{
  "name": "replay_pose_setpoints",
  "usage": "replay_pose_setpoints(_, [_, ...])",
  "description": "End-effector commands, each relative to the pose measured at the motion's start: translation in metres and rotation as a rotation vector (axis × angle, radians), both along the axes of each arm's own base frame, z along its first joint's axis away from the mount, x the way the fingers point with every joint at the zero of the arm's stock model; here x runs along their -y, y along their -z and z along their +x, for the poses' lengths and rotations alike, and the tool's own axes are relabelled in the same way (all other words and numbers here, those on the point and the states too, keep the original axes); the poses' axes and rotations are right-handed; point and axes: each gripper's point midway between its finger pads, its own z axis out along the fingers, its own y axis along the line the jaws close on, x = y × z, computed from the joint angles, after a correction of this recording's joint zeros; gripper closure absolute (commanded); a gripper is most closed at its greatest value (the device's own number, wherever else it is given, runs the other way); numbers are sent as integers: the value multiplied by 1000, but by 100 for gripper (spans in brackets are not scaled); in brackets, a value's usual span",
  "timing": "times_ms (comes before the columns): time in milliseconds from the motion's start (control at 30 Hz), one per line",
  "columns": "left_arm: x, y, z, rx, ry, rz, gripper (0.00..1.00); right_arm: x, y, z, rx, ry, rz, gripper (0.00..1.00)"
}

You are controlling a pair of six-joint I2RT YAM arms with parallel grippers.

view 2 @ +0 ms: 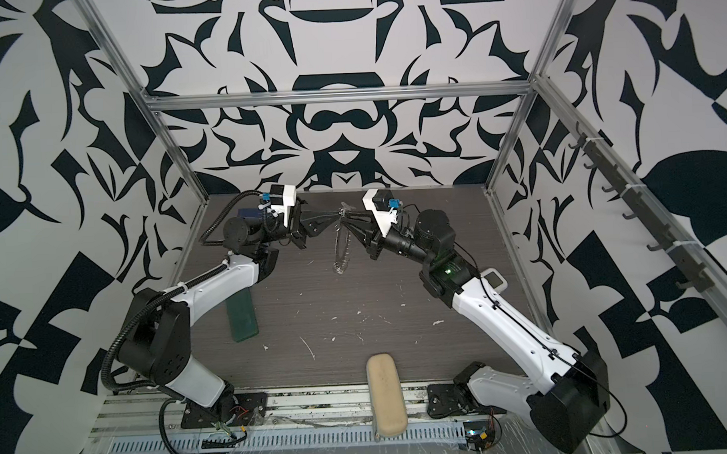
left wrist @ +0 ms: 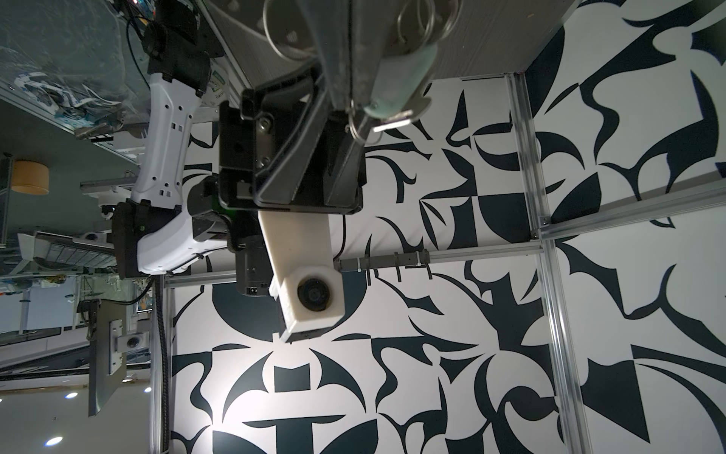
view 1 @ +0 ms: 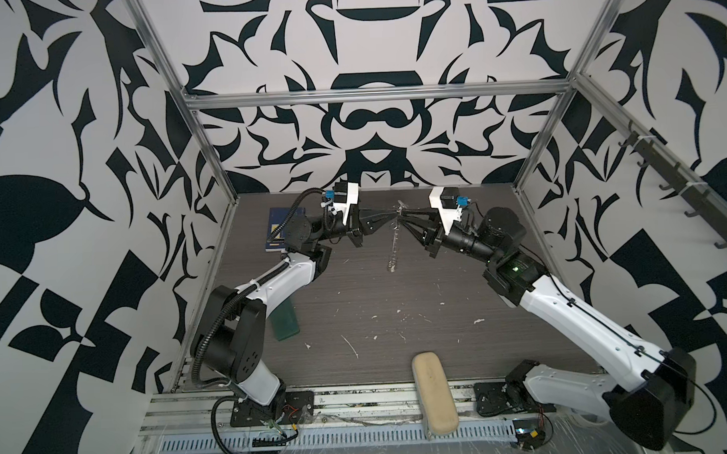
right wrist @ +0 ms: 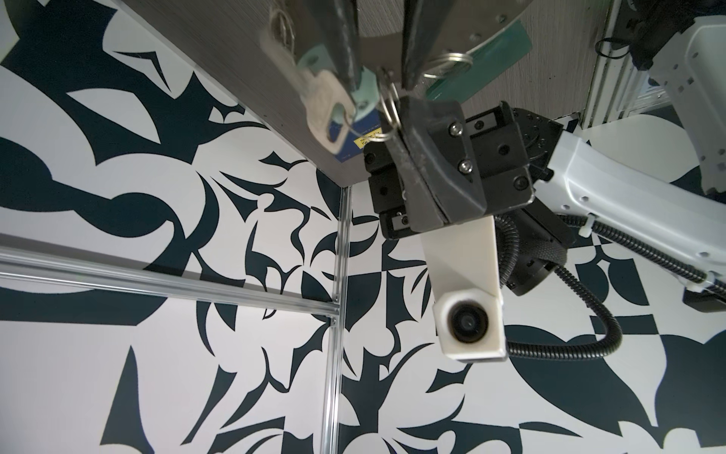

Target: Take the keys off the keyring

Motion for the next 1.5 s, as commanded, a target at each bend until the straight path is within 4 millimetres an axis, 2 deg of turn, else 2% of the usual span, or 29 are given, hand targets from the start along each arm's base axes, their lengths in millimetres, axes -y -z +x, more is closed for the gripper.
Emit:
replay_pose_setpoints(0, [-8, -17, -13, 61, 5, -39, 100, -1, -33, -12, 60, -53, 45, 82])
replay_pose_setpoints(300, [-9, -19, -12, 62, -7, -48, 100, -6, -27, -13, 34, -84, 18, 100])
replay_pose_setpoints(433, [-8, -18, -10, 56, -10, -48, 100, -5, -31, -14, 58, -79, 9, 100])
replay_pose_setpoints(533, [-10, -13, 2, 12, -51, -66, 100, -2, -35, -13, 96, -51, -20, 100])
replay_pose_setpoints(567, [-12, -11, 8, -13, -71, -73, 94, -1, -36, -12, 107, -41, -37, 100])
replay_pose_setpoints(633, [-18, -3, 15, -34, -104, -72, 71, 0, -34, -11, 129, -30, -99, 100])
replay_pose_setpoints(667, [-21, 1, 17, -35, -115, -67, 62, 1, -30, -9, 128, -17, -150, 100])
replay_pose_setpoints(733, [-30, 9, 22, -54, -153, -63, 48, 3, -23, -5, 145, 3, -263, 100])
replay_pose_setpoints(800, [-42, 18, 29, -87, -197, -61, 38, 9, -18, 2, 171, 37, -375, 100])
replay_pose_setpoints(967, [-81, 43, 42, -185, -325, -62, 37, 24, -14, 22, 207, 103, -640, 100])
replay_pose_setpoints(1067, [-89, 60, 47, -262, -355, -60, 39, 26, -15, 28, 214, 104, -707, 100])
replay_pose_setpoints(1233, [-73, 73, 56, -366, -309, -55, 48, 26, -13, 32, 216, 111, -724, 100])
replay_pose_setpoints(1467, [-24, 78, 60, -397, -256, -69, 49, 26, -13, 31, 212, 126, -693, 100])
